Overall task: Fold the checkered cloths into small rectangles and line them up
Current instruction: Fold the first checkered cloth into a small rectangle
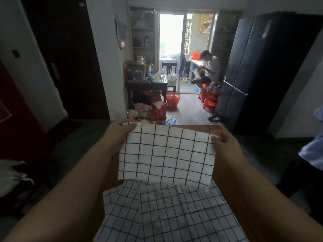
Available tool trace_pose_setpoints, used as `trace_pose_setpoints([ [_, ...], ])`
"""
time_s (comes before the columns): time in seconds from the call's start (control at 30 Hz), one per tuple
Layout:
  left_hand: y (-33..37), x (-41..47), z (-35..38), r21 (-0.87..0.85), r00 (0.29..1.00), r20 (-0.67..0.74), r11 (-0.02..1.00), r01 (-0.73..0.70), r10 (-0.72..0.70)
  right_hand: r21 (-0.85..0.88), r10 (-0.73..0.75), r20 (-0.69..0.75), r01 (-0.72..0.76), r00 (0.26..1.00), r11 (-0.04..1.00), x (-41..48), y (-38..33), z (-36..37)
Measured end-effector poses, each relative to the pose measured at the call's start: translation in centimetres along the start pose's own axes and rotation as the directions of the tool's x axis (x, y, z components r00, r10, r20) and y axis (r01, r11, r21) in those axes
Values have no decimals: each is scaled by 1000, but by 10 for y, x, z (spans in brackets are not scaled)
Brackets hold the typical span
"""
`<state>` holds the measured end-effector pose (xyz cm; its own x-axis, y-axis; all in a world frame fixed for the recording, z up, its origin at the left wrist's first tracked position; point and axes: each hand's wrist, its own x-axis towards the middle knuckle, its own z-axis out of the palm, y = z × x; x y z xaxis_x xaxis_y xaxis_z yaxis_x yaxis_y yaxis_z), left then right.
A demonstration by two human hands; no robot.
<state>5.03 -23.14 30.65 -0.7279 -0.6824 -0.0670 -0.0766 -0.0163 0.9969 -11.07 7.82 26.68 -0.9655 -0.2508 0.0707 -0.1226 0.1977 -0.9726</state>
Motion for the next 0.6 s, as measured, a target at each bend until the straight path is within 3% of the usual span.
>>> trace_pose_setpoints([
  [0.17,1,2,-2,-70,998,18,995,65,-64,-172,-48,7,49,999,984,3,-5,2],
  [0.37,-2,-3,-8,20,1000,10,1000,18,-18,-312,-112,194,170,975,935,-1,-7,19],
  [0.6,-9,-11,-52,103,999,17,994,-35,34,-250,-160,274,231,948,940,-6,-14,29],
])
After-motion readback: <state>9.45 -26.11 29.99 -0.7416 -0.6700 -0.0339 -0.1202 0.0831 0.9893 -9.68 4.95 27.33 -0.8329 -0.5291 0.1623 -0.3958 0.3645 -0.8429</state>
